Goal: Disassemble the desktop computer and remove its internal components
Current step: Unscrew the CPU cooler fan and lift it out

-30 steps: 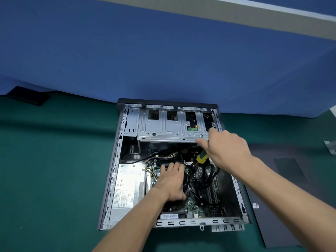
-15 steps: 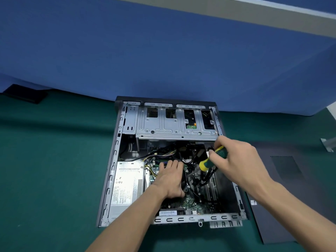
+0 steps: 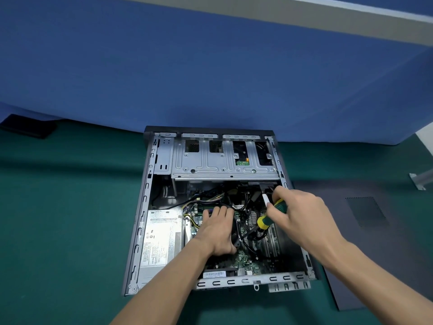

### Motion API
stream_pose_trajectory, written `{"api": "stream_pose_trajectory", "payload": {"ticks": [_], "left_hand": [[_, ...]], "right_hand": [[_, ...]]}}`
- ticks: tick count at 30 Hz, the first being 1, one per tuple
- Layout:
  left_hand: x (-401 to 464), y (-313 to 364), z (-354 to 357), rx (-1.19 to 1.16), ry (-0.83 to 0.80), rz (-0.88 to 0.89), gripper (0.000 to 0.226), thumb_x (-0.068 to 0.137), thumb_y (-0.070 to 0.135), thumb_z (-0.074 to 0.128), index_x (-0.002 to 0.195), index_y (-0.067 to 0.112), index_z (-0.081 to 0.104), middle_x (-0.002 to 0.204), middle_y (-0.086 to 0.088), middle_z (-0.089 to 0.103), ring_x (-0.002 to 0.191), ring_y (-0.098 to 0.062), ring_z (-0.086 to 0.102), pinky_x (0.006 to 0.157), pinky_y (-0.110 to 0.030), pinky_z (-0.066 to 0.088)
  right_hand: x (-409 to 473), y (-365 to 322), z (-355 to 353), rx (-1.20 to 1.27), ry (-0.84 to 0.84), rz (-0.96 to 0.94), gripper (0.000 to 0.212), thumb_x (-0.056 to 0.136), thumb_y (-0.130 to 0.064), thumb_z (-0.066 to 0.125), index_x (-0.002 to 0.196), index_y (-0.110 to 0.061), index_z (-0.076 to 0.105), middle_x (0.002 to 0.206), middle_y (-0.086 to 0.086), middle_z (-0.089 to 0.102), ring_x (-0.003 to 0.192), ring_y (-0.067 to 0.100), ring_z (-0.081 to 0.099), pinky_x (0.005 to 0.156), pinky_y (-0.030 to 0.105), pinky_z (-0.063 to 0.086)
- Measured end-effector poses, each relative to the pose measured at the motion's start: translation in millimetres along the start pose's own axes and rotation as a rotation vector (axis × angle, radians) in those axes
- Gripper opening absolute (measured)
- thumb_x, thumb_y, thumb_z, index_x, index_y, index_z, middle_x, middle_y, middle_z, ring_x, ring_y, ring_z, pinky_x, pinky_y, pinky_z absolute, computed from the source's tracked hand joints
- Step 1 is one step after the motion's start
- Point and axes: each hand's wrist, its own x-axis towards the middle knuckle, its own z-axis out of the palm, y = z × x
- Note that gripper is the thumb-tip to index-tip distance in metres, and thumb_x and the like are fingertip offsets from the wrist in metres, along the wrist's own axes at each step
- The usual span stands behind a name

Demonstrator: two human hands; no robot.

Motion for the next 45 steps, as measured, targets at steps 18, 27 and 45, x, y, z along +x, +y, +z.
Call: {"api": "stream_pose_trajectory", "payload": {"ticks": [18, 27, 45], "left_hand": [[-1, 2, -2, 0.003, -0.001, -0.007, 0.087, 0.064, 0.046, 0.076, 0.13, 0.012, 0.03, 0.129, -0.004, 0.037, 0.118, -0.023, 0.033, 0.105, -0.044, 0.023], [-1, 2, -1, 0.007, -0.001, -0.004, 0.087, 0.065, 0.045, 0.076, 0.131, 0.011, 0.03, 0.129, -0.005, 0.037, 0.119, -0.023, 0.033, 0.106, -0.044, 0.021], [0, 1, 3, 0.028, 0.017, -0.005, 0.083, 0.062, 0.046, 0.075, 0.126, 0.013, 0.033, 0.126, -0.004, 0.038, 0.116, -0.022, 0.034, 0.101, -0.043, 0.026]], "right_hand": [[18, -32, -19, -0.193, -0.261, 0.038, 0.03, 0.092, -0.05, 0.043, 0.088, -0.02, 0.042, 0.088, 0.003, 0.06, 0.078, 0.028, 0.052, 0.061, 0.031, 0.033], [14, -18, -19, -0.404, -0.139, 0.151, 0.039, 0.092, -0.052, 0.037, 0.08, -0.018, 0.052, 0.058, -0.003, 0.036, 0.065, 0.026, 0.045, 0.053, 0.03, 0.03], [27, -54, -15, -0.329, -0.229, 0.201, 0.05, 0.1, -0.047, 0.026, 0.103, -0.012, 0.061, 0.107, 0.009, 0.065, 0.098, 0.03, 0.061, 0.068, 0.033, 0.035]]}}
